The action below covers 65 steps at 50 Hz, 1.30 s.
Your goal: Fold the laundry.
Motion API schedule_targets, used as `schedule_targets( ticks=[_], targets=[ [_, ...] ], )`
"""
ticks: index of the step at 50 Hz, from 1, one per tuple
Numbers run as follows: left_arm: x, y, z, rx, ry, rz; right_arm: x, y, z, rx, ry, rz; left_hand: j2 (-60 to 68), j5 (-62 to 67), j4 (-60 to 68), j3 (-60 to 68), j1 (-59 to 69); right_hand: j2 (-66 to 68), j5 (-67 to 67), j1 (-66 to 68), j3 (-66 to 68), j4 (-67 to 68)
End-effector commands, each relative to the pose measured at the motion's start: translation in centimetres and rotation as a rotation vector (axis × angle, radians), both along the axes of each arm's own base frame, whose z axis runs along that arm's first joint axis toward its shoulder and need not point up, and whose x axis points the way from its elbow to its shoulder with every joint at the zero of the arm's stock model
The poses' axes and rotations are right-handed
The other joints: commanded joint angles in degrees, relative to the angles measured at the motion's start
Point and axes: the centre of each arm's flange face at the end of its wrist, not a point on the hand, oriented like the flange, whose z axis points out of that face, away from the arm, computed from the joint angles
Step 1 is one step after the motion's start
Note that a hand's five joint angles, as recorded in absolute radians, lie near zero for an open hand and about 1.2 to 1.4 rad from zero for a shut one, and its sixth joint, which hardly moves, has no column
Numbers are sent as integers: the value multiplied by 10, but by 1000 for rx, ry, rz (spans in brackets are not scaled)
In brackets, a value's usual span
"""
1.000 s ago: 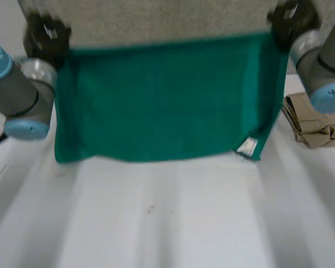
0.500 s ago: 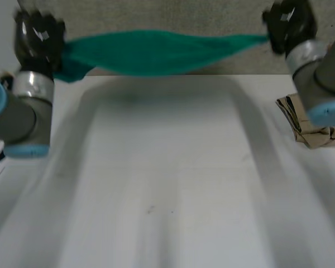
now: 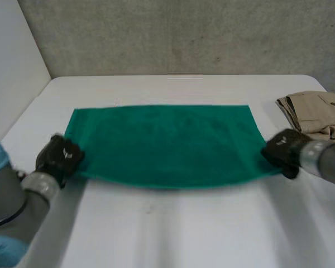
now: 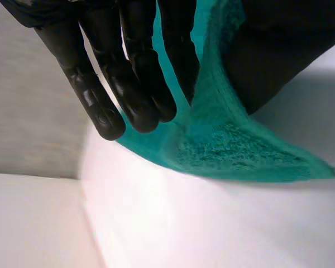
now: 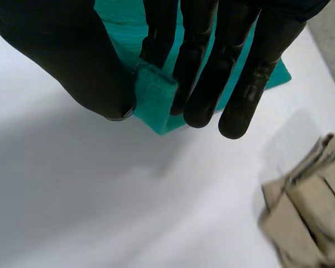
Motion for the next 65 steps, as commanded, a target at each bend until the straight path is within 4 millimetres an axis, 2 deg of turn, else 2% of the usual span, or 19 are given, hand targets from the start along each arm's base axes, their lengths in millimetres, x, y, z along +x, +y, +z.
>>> schedule_targets(
  ticks=[1,5,9,10,11,13,17,22,30,34,35,36,37,38,43,52,56,60,65],
  targets=[
    [19,84,11,397,-97,-10,-30,49,25,15,171,78,113,145,111,115,141,125,131,234,123,119],
    [15,69,24,316,-69,-8,-29,51,21,20,167,87,113,145,111,115,141,125,131,234,123,119],
    [5,31,28,151,-34,-12,-24,27,5,-10,108,41,113,145,111,115,141,125,131,234,123,119],
    [3,24,27,130,-31,-12,-21,12,-3,-33,85,19,113,145,111,115,141,125,131,234,123,119],
    [-2,5,25,70,-18,-12,-17,6,-6,-45,74,13,113,145,111,115,141,125,131,234,123,119],
    [-7,-12,24,21,-6,-11,-8,-5,-6,-88,44,12,113,145,111,115,141,125,131,234,123,119],
    [-20,-52,10,-69,8,-19,19,-26,-7,-175,10,16,113,145,111,115,141,125,131,234,123,119],
    [-27,-98,-12,-140,7,36,35,-71,-15,-313,-7,-17,113,145,111,115,141,125,131,234,123,119],
    [-35,-136,-35,-211,21,58,58,-119,-48,-420,-23,-3,113,145,111,115,141,125,131,234,123,119],
    [-38,-144,-40,-263,36,54,64,-133,-63,-442,-29,-4,113,145,111,115,141,125,131,234,123,119],
    [-38,-146,-40,-273,39,56,65,-136,-65,-448,-29,-11,92,124,89,94,120,17,24,126,15,11],
    [-39,-147,-39,-286,44,58,64,-141,-67,-460,-22,-33,-66,-34,-69,-65,-39,-473,-467,-365,-475,-479],
    [-39,-147,-37,-299,51,57,64,-141,-69,-461,-16,-43,-414,-382,-417,-413,-387,-561,-555,-453,-564,-568],
    [-40,-146,-37,-303,54,57,63,-143,-70,-463,-12,-56,-587,-555,-589,-585,-559,-562,-556,-454,-564,-569],
    [-52,-137,-20,-337,75,25,63,-140,-60,-475,-5,-121,-587,-555,-589,-585,-559,-575,-569,-466,-577,-581],
    [-49,-111,21,-369,115,12,55,-107,6,-453,-190,-153,-587,-555,-589,-585,-559,-575,-569,-466,-577,-581],
    [-48,-91,36,-340,189,-41,53,-88,21,-429,-225,-116,-587,-555,-589,-585,-559,-575,-569,-466,-577,-581],
    [-43,-69,48,-256,274,-118,51,-70,25,-397,-232,-88,-587,-555,-589,-585,-559,-575,-569,-466,-577,-581],
    [-19,-71,48,-153,313,-80,48,-55,21,-356,-226,-75,-587,-555,-589,-585,-559,-575,-569,-466,-577,-581]
  ],
)
